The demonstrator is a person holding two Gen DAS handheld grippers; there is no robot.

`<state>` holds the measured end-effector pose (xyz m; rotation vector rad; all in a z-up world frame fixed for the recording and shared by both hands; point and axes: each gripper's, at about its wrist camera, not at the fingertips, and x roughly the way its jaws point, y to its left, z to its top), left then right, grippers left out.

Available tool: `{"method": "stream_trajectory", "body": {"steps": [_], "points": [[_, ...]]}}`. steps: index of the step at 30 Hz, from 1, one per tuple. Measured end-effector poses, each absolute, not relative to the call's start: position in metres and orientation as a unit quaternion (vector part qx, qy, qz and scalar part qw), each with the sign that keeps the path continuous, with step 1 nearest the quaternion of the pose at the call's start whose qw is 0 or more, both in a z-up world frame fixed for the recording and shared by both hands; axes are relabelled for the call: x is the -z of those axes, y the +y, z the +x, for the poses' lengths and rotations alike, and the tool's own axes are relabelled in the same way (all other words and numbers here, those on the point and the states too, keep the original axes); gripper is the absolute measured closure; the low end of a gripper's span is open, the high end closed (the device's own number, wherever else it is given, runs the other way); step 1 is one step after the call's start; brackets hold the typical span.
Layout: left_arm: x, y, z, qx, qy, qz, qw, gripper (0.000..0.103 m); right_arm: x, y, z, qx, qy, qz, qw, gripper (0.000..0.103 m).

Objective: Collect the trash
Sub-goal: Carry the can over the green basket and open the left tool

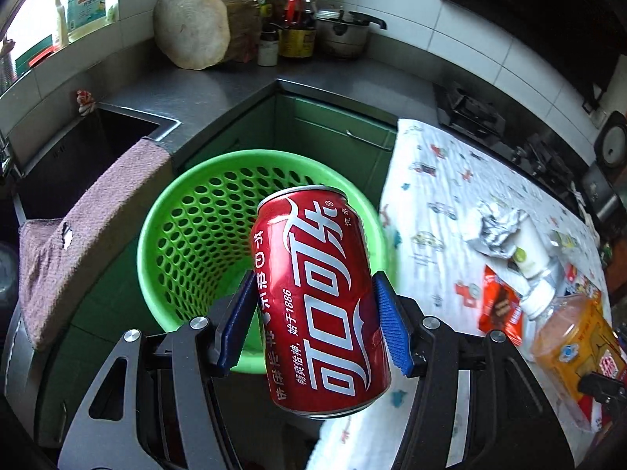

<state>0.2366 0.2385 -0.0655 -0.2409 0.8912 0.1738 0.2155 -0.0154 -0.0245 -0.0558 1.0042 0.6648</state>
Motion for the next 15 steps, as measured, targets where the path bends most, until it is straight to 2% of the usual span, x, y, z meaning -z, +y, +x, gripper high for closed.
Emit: {"method": "stream_trajectory", "body": {"steps": [15], "points": [[0.109, 0.312, 0.275, -0.133, 0.455, -0.136, 0.87, 0.044, 0.053, 0.117, 0.294, -0.346, 0.5, -0.061, 0.792, 0.035]]}}
